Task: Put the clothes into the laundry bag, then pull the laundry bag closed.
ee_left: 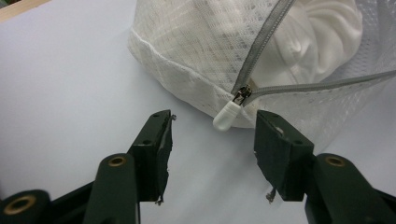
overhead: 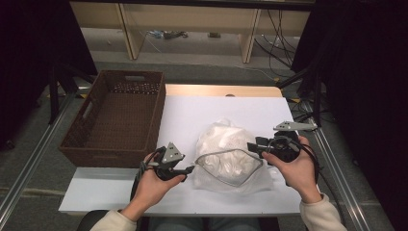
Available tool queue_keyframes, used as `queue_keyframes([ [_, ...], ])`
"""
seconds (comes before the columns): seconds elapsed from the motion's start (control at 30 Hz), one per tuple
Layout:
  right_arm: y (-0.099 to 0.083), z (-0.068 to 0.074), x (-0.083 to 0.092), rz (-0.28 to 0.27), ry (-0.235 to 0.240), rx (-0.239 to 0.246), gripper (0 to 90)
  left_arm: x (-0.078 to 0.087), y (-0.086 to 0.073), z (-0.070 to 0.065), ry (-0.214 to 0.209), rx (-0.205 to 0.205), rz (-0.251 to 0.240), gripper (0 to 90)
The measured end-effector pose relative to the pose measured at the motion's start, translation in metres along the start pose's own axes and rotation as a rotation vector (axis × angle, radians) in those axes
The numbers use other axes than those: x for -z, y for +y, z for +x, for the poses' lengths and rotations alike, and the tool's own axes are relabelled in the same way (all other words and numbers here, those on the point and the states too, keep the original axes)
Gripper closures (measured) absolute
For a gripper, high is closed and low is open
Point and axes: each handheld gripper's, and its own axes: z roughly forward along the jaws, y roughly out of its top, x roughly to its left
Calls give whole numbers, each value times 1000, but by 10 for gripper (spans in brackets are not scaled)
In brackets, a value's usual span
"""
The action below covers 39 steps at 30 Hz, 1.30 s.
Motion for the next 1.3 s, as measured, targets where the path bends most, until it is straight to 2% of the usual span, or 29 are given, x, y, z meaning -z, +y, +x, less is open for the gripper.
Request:
queue_keyframes([
  [0.03, -1, 1, 0, 0, -12, -9, 545, 0, 0, 0, 0, -1, 2, 466],
  [0.4, 0, 1, 0, 7, -10, -20, 545, 2, -2, 2, 13, -10, 4, 462],
  [0.43, 0, 0, 0, 17, -22, -6, 546, 1, -3, 2, 9, 3, 3, 461],
  [0.5, 0, -1, -2, 11, -26, 5, 545, 3, -3, 3, 20, -1, 9, 461],
  [0.53, 0, -1, -3, 12, -16, 4, 545, 3, -3, 3, 20, 9, 9, 461],
  [0.6, -1, 0, -4, 24, -21, -6, 545, 3, -2, 4, 23, 3, 7, 461],
  [0.63, -1, -1, -4, 24, -17, -5, 545, 3, -2, 4, 28, 15, 4, 461],
  [0.77, 0, -2, -3, 12, -23, 7, 546, 2, -4, 4, 18, 10, 6, 461],
  [0.8, 0, -1, -3, 14, -17, -16, 546, 2, -4, 4, 17, 12, 10, 463],
  [0.83, 0, -1, -3, 9, -19, -17, 545, 2, -4, 4, 21, 11, 16, 470],
  [0.9, 1, -1, -4, 11, -13, -13, 546, 2, -6, 4, 33, 16, 31, 492],
  [0.97, 1, -1, -5, 12, -15, -14, 547, 2, -8, 5, 25, -23, 91, 590],
  [1.0, 1, -1, -5, 15, -7, -19, 547, 0, -10, 4, 19, -9, 102, 618],
  [1.03, 1, -1, -5, 17, -9, -19, 547, -3, -10, 4, 14, -19, 107, 662],
  [1.07, 1, -3, -5, 19, -9, 13, 548, -5, -10, 4, 16, -15, 103, 689],
  [1.1, 1, -2, -5, 19, -5, 0, 548, -7, -10, 4, 11, -12, 116, 700],
  [1.13, 1, -1, -5, 16, -14, 11, 548, -9, -10, 5, 11, -18, 116, 731],
  [1.17, 1, 1, -6, 15, -17, -1, 549, -12, -10, 5, 19, -12, 106, 750],
  [1.2, 2, 2, -5, 28, -13, -7, 549, -14, -9, 6, 9, -26, 112, 770],
  [1.23, 2, 3, -7, 20, -10, -4, 550, -17, -10, 5, 8, -2, 103, 789],
  [1.3, 2, 3, -7, 26, -22, 16, 550, -22, -9, 7, 4, -28, 101, 811],
])
